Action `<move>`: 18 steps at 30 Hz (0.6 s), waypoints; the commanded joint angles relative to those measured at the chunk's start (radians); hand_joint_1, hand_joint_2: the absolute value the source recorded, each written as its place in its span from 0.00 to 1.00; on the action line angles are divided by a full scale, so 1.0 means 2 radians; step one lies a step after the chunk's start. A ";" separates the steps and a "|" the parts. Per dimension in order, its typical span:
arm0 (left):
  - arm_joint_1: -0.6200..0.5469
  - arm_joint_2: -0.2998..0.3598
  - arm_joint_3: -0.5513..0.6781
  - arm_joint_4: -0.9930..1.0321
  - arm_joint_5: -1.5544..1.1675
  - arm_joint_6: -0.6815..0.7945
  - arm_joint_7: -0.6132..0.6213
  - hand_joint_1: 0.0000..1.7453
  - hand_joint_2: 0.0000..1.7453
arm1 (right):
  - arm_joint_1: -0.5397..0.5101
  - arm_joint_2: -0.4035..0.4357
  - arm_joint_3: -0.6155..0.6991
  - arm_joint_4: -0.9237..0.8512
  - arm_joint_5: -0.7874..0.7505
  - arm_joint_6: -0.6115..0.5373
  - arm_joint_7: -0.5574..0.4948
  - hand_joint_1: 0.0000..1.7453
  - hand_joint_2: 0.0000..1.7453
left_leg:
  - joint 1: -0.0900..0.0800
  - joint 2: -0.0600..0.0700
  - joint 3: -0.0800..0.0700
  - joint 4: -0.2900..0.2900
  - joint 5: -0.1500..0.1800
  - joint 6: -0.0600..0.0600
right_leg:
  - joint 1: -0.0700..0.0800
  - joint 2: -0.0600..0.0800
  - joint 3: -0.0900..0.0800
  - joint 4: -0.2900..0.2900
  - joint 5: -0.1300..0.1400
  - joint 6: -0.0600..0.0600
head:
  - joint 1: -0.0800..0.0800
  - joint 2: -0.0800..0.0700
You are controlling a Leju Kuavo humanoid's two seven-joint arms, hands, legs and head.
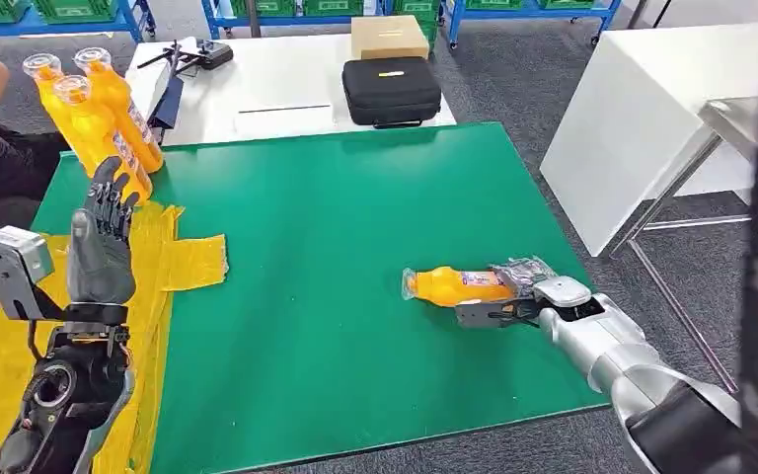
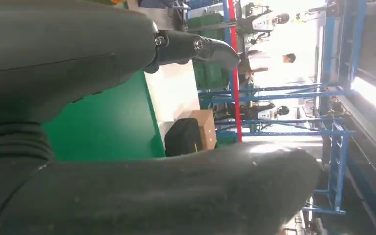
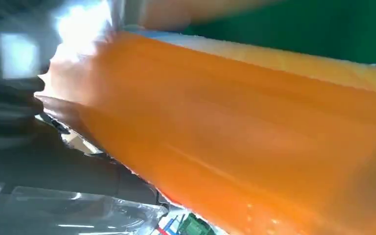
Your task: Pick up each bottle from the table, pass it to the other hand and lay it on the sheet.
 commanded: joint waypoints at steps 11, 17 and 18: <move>0.023 -0.005 0.029 -0.004 0.000 -0.002 0.002 0.00 0.00 | 0.084 0.011 -0.050 -0.042 -0.073 0.009 -0.016 1.00 1.00 | 0.002 0.000 -0.006 0.000 0.001 -0.004 | 0.002 -0.001 -0.005 0.000 0.001 0.000 | 0.000 0.000; 0.023 -0.006 0.029 -0.004 0.000 -0.002 0.002 0.00 0.00 | 0.085 0.011 -0.050 -0.042 -0.073 0.008 -0.016 1.00 1.00 | 0.003 0.001 -0.004 0.000 -0.001 -0.004 | 0.002 0.000 -0.003 0.000 0.000 0.001 | 0.000 0.000; 0.026 -0.007 0.031 -0.005 0.028 -0.017 0.021 0.00 0.00 | 0.096 0.020 -0.107 -0.054 -0.144 0.012 -0.045 1.00 1.00 | 0.003 0.002 -0.004 -0.001 -0.001 -0.005 | 0.002 0.000 -0.003 0.000 0.000 0.001 | 0.000 0.000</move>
